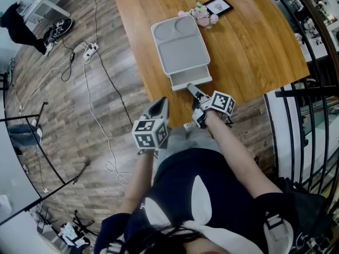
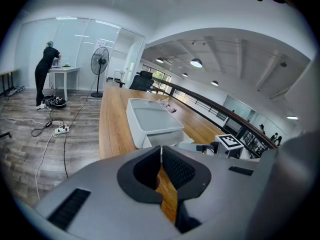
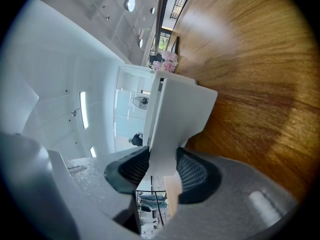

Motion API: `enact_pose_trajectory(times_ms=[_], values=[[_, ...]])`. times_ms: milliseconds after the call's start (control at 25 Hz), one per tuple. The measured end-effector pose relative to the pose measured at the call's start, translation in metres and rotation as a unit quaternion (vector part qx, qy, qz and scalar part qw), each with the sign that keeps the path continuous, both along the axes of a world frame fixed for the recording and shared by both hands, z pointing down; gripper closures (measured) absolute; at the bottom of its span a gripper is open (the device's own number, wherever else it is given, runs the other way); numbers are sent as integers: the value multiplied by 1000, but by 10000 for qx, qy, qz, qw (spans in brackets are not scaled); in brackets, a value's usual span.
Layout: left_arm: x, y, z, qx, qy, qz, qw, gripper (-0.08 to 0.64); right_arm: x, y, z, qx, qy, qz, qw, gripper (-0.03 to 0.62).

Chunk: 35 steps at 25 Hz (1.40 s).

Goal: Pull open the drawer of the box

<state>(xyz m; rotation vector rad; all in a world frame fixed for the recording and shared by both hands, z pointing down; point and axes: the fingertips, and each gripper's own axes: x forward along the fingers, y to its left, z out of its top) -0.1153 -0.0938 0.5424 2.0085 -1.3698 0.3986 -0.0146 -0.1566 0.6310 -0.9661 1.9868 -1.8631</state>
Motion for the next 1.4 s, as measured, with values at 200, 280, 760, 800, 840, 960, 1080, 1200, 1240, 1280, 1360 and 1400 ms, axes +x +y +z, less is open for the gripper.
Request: enact_pose_trajectory(times_ms=[200, 280, 760, 800, 840, 960, 1080, 1200, 1240, 1280, 1360, 1400], values=[[2, 3, 0, -1, 15, 9, 10000, 534, 2, 3, 0, 2, -9, -1, 10000, 423], [2, 5, 0, -4, 24, 6, 10000, 534, 2, 6, 0, 5, -9, -4, 10000, 422], [0, 9, 3, -40, 37, 9, 10000, 534, 1, 9, 0, -4, -17, 10, 10000, 423], [0, 9, 3, -43, 40, 7, 10000, 534, 1, 9, 0, -1, -14, 10, 10000, 423], [0, 9, 3, -45, 45, 5, 10000, 534, 1, 9, 0, -2, -12, 8, 10000, 423], [0, 7, 4, -42, 42, 8, 10000, 534, 0, 8, 0, -15, -17, -2, 10000, 423], [2, 7, 3, -37, 41, 9, 10000, 534, 1, 9, 0, -13, -32, -7, 10000, 423], [2, 7, 2, -21, 31, 11, 10000, 534, 2, 10, 1, -16, -52, -15, 10000, 422], [2, 7, 2, -19, 25, 11, 10000, 534, 2, 10, 1, -17, -54, -16, 10000, 423], [2, 8, 2, -19, 21, 11, 10000, 534, 2, 10, 1, -18, -54, -16, 10000, 422], [2, 9, 2, -18, 19, 12, 10000, 534, 2, 11, 1, -17, -53, -15, 10000, 423], [2, 10, 2, -17, 20, 12, 10000, 534, 2, 12, 1, -19, -52, -12, 10000, 423]])
